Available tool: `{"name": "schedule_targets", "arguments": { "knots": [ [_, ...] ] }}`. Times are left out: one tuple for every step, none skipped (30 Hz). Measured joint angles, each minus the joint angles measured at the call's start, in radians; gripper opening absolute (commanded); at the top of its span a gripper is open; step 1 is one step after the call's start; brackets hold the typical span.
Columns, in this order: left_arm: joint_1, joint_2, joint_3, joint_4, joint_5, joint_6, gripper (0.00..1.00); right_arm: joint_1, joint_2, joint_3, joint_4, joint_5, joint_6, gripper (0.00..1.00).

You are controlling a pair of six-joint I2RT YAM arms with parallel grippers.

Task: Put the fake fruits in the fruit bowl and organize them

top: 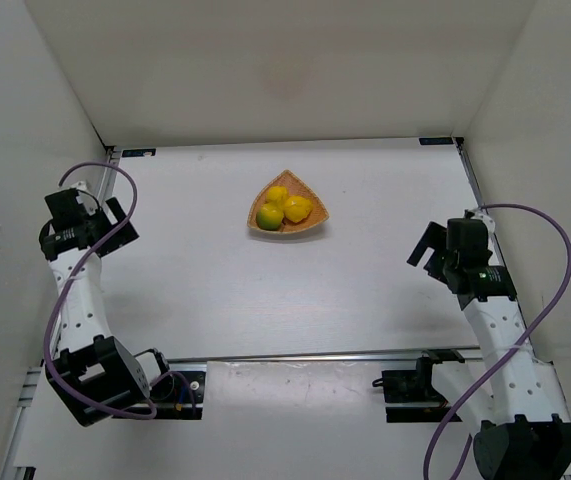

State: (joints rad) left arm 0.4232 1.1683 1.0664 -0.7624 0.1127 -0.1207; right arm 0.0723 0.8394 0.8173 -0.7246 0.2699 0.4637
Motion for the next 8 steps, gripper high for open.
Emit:
{"name": "schedule_targets", "arguments": {
  "knots": [
    [0.0, -0.001, -0.002, -0.001, 0.002, 0.0, 1.0, 0.0, -0.005, -0.005, -0.005, 0.0, 0.0, 1.0],
    [0.0, -0.002, -0.006, -0.002, 0.001, 0.0, 1.0, 0.0, -0.008, -0.011, -0.01, 0.0, 0.0, 1.0],
    [0.0, -0.002, -0.009, -0.006, 0.001, 0.0, 1.0, 0.0, -0.009, -0.015, -0.014, 0.0, 0.0, 1.0],
    [0.0, -0.002, -0.011, -0.012, 0.0, 0.0, 1.0, 0.0, -0.011, -0.018, -0.017, -0.001, 0.0, 1.0],
    [0.0, -0.002, -0.013, -0.02, 0.0, 0.002, 1.0, 0.0, -0.013, -0.021, -0.018, -0.002, 0.0, 1.0],
    [0.0, -0.002, -0.013, -0.026, -0.001, 0.004, 1.0, 0.0, -0.018, -0.025, -0.019, -0.005, 0.0, 1.0],
    [0.0, -0.002, -0.013, -0.03, -0.001, 0.005, 1.0, 0.0, -0.024, -0.029, -0.019, -0.008, 0.0, 1.0],
    [0.0, -0.002, -0.013, -0.032, -0.001, 0.007, 1.0, 0.0, -0.027, -0.03, -0.023, -0.01, 0.0, 1.0]
  ]
}}
